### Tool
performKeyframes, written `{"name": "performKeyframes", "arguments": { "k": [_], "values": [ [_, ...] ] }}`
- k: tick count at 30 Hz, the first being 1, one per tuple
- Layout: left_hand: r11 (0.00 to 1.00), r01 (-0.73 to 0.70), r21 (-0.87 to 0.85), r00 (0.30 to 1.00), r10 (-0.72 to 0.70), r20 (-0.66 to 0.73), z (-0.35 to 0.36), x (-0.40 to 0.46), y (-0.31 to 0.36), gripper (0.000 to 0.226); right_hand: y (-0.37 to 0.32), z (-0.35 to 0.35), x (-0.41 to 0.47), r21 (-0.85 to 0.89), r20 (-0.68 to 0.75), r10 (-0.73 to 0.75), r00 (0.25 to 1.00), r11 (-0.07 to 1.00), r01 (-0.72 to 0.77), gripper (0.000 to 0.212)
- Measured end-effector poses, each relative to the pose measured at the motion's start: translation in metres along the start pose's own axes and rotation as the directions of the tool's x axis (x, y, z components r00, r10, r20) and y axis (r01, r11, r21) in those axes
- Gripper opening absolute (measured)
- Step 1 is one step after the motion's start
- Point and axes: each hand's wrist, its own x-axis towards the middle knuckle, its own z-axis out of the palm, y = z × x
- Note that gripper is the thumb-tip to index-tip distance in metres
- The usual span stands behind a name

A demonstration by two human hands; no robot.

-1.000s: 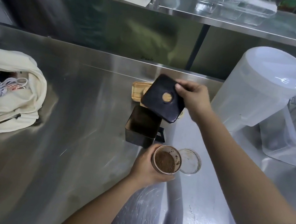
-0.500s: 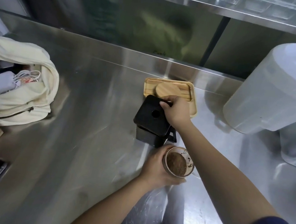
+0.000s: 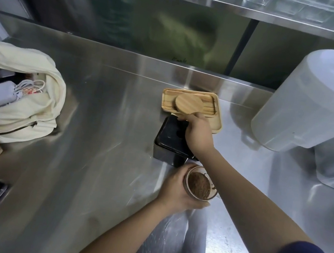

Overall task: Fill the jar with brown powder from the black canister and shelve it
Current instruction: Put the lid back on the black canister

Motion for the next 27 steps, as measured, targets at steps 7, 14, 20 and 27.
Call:
{"name": "performKeyframes", "arguments": {
  "k": [7, 14, 20, 27],
  "values": [
    [0.998, -0.052, 0.038, 0.999, 0.052, -0.006, -0.001, 0.002, 0.001, 0.081, 0.013, -0.013, -0.011, -0.133, 0.33, -0.138, 0.934, 0.972, 0.191, 0.073],
    [0.997, -0.068, 0.02, 0.998, 0.068, -0.017, 0.0, 0.003, -0.002, 0.082, 0.016, -0.012, -0.011, -0.275, 0.4, -0.195, 0.895, 0.906, 0.321, 0.099],
    [0.995, -0.103, 0.019, 0.994, 0.103, -0.02, 0.001, 0.002, 0.003, 0.078, 0.009, -0.017, -0.01, -0.364, 0.432, -0.14, 0.891, 0.877, 0.314, 0.097],
    [0.996, -0.092, -0.002, 0.996, 0.092, 0.006, 0.002, 0.0, 0.0, 0.078, 0.027, -0.049, -0.032, 0.083, -0.179, -0.065, 0.982, 0.993, 0.081, 0.042]
  ]
}}
